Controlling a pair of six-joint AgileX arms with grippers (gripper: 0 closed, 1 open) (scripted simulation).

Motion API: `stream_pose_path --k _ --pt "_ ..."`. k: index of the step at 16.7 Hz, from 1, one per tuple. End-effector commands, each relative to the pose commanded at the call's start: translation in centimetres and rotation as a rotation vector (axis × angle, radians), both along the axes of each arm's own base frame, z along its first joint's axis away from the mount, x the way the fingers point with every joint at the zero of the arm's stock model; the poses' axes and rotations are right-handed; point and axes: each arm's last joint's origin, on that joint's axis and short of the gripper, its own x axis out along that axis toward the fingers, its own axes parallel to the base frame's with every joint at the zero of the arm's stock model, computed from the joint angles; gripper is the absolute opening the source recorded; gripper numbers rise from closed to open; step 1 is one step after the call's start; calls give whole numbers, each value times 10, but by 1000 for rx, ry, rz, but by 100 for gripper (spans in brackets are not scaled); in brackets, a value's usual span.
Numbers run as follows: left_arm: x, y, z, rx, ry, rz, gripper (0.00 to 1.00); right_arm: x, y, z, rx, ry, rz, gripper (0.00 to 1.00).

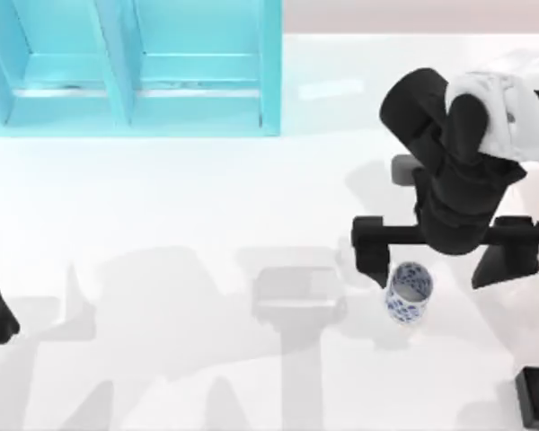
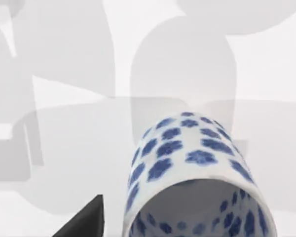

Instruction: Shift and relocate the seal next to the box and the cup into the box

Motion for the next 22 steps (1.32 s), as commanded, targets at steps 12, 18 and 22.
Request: stream_pose_path --k 12,18,22 --pt "0 0 0 0 0 0 100 -2 -1 -19 -3 6 0 62" --pt "0 0 0 0 0 0 100 -2 -1 -19 -3 6 0 17" --pt "0 0 0 0 0 0 100 -2 -1 -19 -3 6 0 0"
